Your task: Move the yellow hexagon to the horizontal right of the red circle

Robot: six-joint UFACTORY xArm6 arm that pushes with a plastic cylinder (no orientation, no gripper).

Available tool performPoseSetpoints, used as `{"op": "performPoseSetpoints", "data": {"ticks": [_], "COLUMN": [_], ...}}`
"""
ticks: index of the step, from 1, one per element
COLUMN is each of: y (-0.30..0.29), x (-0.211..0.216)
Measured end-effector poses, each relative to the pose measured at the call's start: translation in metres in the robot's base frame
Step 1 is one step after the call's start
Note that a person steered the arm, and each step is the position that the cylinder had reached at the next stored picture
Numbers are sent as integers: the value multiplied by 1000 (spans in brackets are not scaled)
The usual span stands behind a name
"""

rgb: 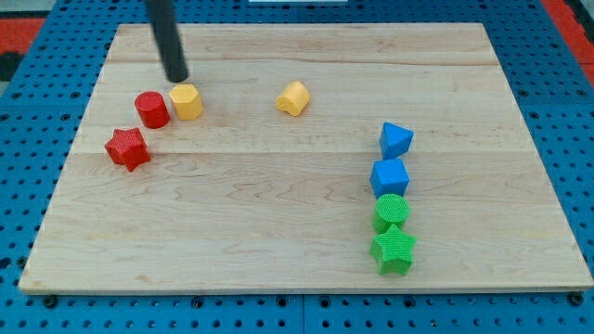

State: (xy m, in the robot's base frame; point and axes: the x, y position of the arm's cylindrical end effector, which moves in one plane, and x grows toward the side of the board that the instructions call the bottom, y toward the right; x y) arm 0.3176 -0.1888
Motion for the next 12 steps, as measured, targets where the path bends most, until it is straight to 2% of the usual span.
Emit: {"op": "performPoseSetpoints", "data": {"ticks": [1, 2, 4, 5, 6, 8, 11, 12], "y": [13, 57, 69, 70, 106, 132, 137, 203], "x": [29, 41, 44, 64, 87, 94, 219, 221]}}
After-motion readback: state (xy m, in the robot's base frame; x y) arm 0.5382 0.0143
